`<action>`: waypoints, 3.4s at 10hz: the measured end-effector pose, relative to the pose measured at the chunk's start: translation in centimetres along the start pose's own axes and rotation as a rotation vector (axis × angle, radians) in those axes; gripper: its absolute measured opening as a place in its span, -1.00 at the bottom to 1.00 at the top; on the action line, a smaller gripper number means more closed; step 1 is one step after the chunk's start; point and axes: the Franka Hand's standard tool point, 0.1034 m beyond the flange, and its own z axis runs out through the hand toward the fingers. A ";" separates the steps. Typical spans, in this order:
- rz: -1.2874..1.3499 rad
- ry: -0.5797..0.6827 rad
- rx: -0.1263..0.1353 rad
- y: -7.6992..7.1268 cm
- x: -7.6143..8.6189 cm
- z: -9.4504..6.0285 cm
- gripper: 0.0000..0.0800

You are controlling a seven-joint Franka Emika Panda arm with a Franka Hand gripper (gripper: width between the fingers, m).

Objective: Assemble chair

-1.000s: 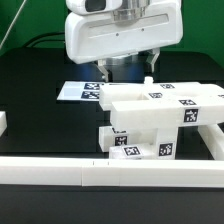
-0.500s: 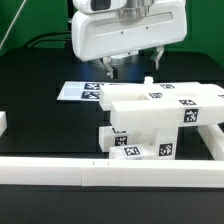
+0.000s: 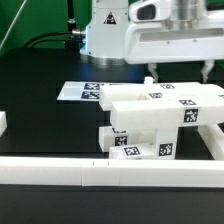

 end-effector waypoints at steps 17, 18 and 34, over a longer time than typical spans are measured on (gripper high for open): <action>-0.085 -0.008 -0.027 -2.7 -1.4 1.6 0.62; -0.086 -0.005 -0.028 -2.7 -1.4 1.7 0.62; -0.096 0.013 -0.035 -3.1 -1.9 3.5 0.62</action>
Offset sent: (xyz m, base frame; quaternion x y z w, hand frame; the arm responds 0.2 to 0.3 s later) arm 0.0000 0.0000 0.0000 0.0000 0.0000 0.0000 1.0000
